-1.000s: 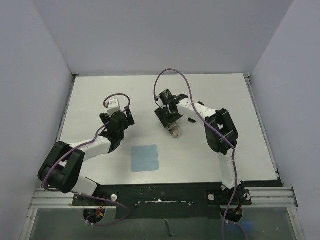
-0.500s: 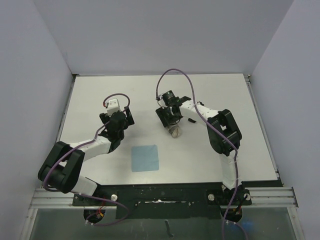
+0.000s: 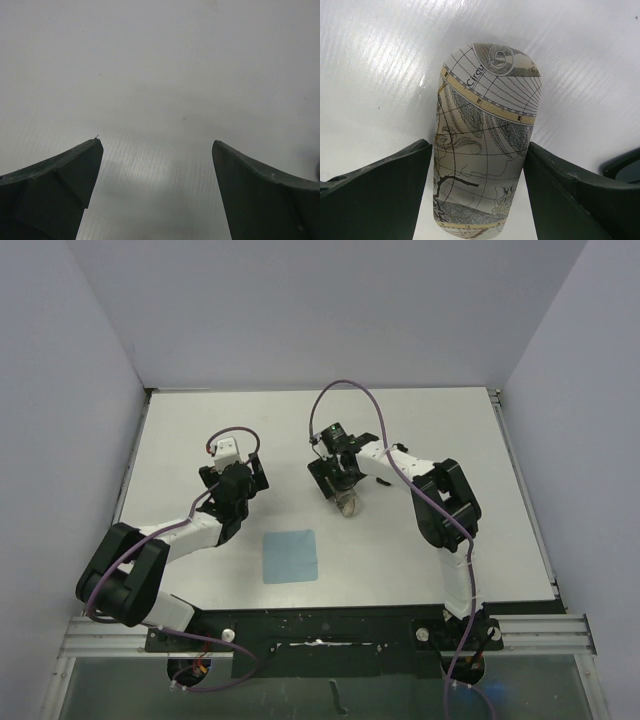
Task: Organize the sunglasses
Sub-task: Place the sunglasses case at the center of the board, then pick up the sunglasses case from the center of the board.
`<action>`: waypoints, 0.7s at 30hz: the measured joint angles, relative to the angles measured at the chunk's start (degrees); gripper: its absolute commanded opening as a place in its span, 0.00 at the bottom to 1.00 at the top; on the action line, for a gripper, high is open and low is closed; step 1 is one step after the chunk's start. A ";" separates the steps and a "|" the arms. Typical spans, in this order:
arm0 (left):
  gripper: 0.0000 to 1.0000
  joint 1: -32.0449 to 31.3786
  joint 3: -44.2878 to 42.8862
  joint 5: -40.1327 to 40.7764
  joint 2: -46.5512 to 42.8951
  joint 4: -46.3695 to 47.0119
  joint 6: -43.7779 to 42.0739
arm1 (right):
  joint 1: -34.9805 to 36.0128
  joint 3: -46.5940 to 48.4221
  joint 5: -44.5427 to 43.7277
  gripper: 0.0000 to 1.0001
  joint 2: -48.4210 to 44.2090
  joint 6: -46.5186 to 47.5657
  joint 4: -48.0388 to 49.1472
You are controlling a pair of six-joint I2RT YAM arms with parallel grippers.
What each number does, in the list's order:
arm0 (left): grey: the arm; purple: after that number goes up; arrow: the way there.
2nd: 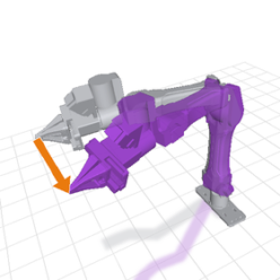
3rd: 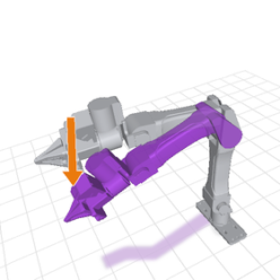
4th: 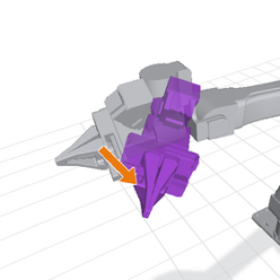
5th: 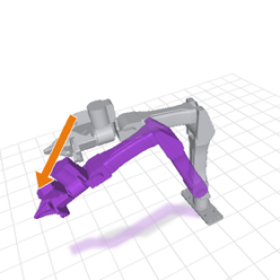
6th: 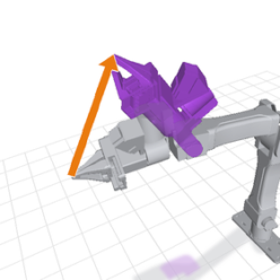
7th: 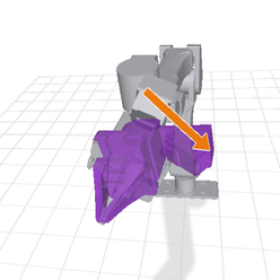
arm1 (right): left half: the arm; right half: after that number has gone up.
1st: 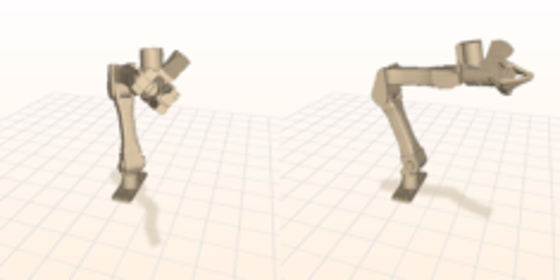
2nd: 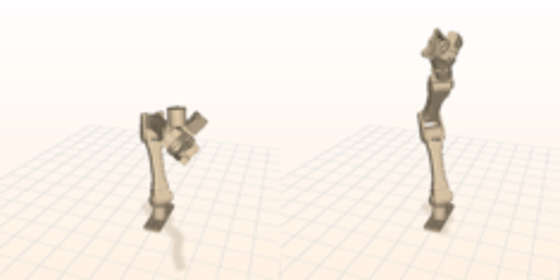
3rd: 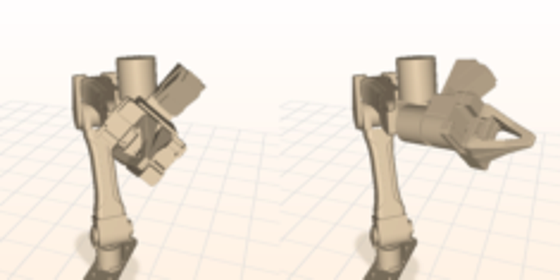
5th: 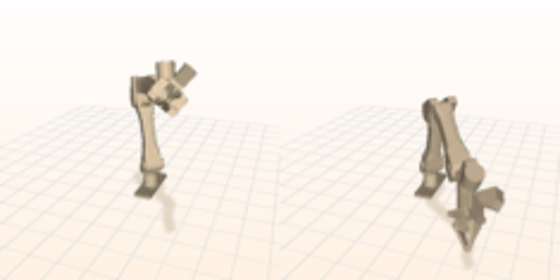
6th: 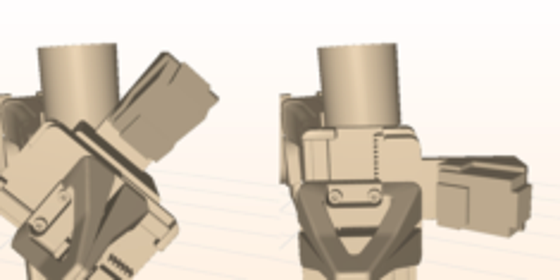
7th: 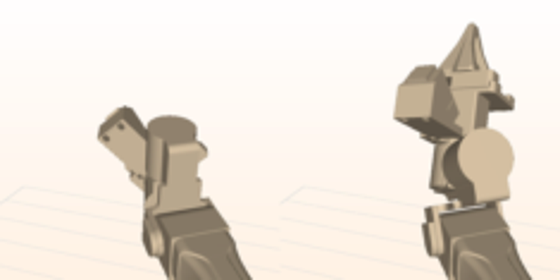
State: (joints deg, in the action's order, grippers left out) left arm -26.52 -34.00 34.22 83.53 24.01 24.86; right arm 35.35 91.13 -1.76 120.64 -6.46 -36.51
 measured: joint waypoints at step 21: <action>0.93 0.02 0.00 0.00 0.00 0.00 0.00 | 0.37 2.58 -0.61 0.72 2.08 0.20 -4.52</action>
State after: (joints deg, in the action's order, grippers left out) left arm -26.50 -34.00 34.22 83.53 24.01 24.86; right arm 35.73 93.71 -2.37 122.72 -6.26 -41.04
